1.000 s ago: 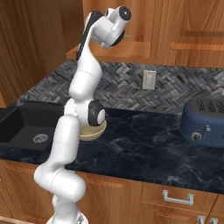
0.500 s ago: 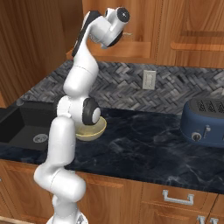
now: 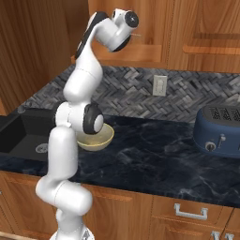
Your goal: Open the cabinet and setup a tea strainer by placing it in the bowl upright.
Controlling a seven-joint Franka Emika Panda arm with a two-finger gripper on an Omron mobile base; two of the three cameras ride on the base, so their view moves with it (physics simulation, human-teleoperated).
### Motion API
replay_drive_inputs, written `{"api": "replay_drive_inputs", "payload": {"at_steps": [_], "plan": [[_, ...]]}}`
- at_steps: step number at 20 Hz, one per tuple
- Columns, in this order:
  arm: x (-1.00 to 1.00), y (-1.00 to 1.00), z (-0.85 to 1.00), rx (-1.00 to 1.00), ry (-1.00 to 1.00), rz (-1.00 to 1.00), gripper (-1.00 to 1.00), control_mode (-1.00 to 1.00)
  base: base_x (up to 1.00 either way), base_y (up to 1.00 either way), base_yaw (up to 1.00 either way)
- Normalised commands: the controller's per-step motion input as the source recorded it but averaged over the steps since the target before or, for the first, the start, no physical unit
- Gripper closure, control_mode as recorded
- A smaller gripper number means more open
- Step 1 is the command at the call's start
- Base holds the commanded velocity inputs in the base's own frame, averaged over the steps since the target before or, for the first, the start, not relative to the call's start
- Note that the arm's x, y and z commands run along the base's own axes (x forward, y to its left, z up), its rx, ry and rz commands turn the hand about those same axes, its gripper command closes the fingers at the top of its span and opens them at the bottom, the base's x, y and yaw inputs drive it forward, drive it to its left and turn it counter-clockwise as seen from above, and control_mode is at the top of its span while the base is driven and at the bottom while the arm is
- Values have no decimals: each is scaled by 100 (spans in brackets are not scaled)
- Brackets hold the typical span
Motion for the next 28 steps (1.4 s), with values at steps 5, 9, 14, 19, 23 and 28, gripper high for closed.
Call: {"api": "replay_drive_inputs", "payload": {"at_steps": [5, 9, 14, 19, 23, 28], "plan": [[-21, 0, 0, 0, -9, 0, 100, -100, 0, 0, 0], [-33, 0, 0, 0, -18, 0, 100, -100, 0, 0, 0], [-40, -4, 0, 0, -18, 0, 100, -100, 0, 0, 0], [-58, -2, 0, 0, -14, 0, 100, -100, 0, 0, 0], [-62, -6, 13, 0, -11, 0, 100, -100, 0, 0, 0], [-63, -10, 17, 0, -1, -1, 100, -100, 0, 0, 0]]}}
